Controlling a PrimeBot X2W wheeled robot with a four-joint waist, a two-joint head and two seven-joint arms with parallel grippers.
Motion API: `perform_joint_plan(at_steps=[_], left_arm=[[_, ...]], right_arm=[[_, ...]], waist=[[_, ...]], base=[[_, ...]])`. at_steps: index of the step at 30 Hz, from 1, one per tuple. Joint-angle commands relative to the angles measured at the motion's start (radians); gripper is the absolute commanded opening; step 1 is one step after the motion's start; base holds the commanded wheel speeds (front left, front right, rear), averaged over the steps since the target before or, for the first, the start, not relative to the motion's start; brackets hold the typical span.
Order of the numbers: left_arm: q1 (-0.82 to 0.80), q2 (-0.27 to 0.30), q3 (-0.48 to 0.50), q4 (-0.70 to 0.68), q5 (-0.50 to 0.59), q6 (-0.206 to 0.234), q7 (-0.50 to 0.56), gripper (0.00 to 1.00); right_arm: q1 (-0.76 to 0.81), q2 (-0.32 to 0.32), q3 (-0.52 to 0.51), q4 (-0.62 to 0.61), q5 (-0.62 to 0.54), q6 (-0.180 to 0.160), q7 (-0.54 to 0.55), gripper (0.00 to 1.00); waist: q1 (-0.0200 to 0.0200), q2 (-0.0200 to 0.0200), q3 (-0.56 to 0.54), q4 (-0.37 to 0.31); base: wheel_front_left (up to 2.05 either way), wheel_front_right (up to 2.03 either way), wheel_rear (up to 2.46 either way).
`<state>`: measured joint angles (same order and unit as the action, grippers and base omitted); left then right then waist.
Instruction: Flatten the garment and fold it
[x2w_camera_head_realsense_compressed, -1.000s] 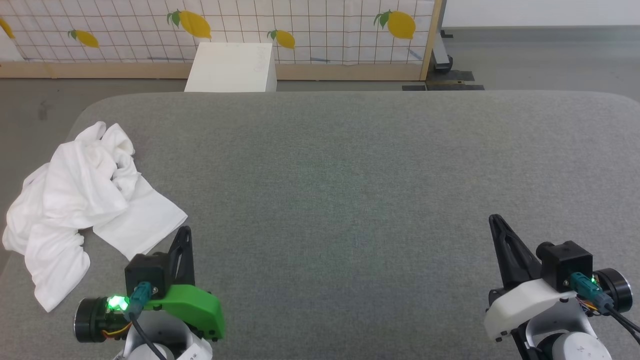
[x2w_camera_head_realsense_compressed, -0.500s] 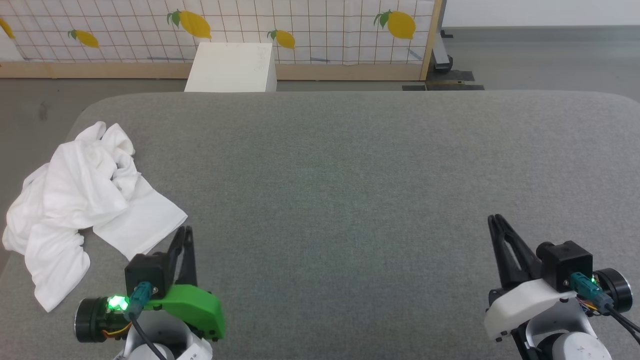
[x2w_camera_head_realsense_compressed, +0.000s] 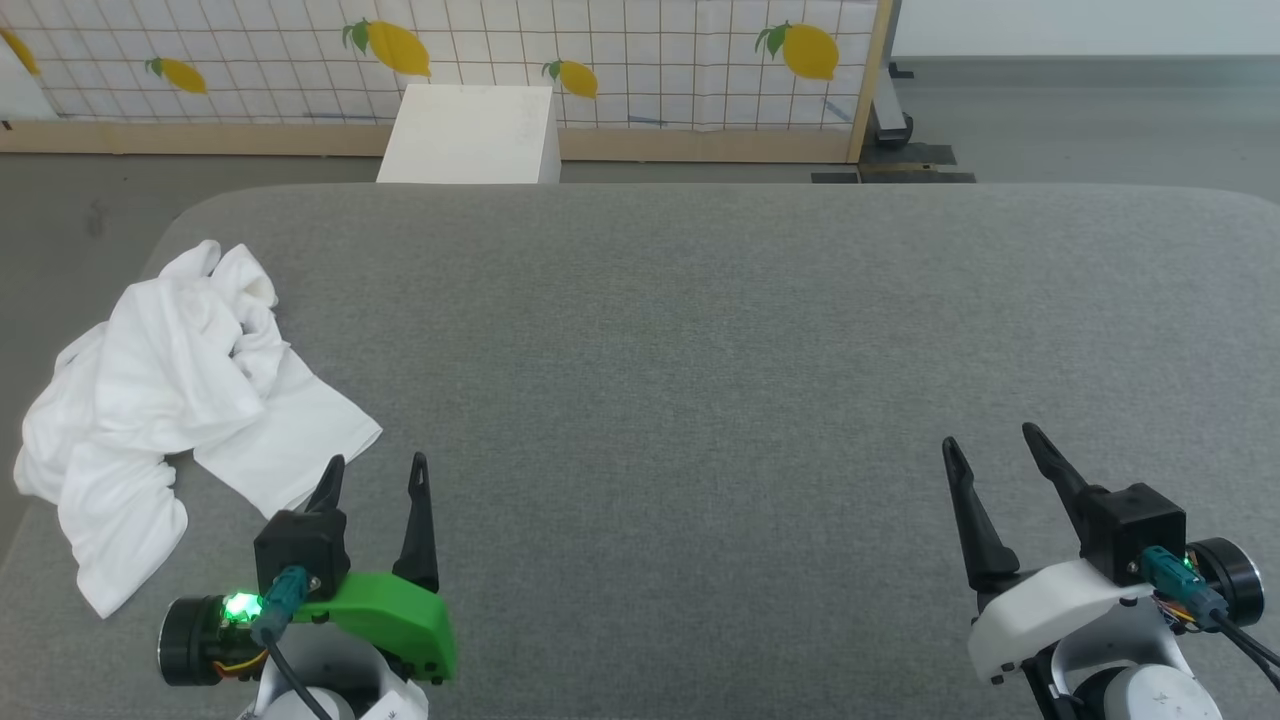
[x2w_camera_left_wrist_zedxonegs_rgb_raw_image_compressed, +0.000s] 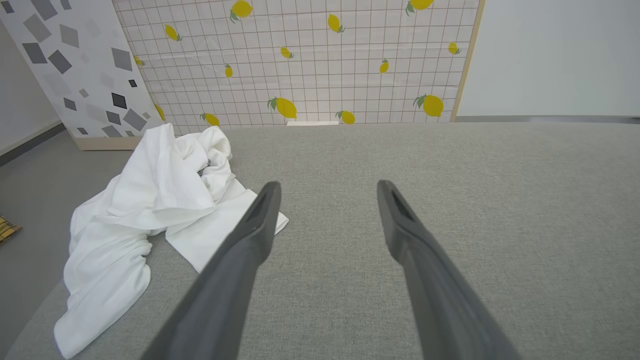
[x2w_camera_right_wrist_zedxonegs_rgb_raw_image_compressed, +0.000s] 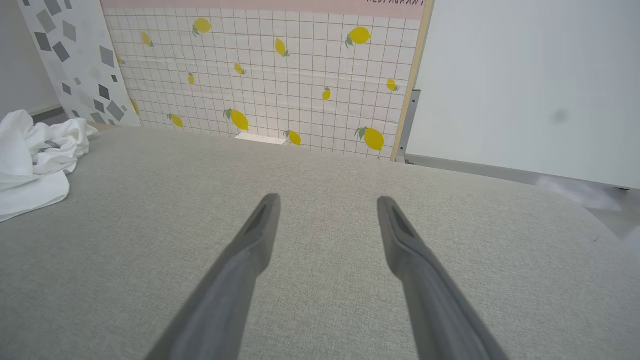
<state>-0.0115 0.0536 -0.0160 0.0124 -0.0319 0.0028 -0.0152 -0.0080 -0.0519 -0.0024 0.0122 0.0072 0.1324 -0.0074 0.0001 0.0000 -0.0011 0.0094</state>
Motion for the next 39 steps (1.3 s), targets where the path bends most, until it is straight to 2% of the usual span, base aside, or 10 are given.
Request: perform_joint_plan(at_steps=[1,11,29,39], left_arm=[[-0.005,0.000,-0.004,0.005,-0.010,0.008,-0.010,1.00],[-0.009,0.003,-0.013,0.017,-0.029,0.016,-0.031,1.00],[-0.001,0.020,-0.018,0.026,-0.067,0.042,-0.068,1.00],[0.018,0.030,-0.018,0.011,-0.087,0.062,-0.088,1.00]], right_arm=[[-0.008,0.000,0.001,0.004,0.006,0.000,-0.010,1.00],[-0.011,0.000,-0.001,0.007,0.013,0.000,-0.023,1.00],[-0.023,0.001,0.009,0.021,0.036,-0.001,-0.045,1.00],[-0.028,0.001,0.018,0.032,0.049,-0.001,-0.059,1.00]], waist=[[0.0000,0.0000,0.000,0.005],[0.0000,0.0000,0.000,0.061],[0.0000,0.0000,0.000,0.221],[0.0000,0.0000,0.000,0.278]], base=[[0.00,0.00,0.00],[0.00,0.00,0.00],[0.00,0.00,0.00],[-0.08,-0.08,-0.08]])
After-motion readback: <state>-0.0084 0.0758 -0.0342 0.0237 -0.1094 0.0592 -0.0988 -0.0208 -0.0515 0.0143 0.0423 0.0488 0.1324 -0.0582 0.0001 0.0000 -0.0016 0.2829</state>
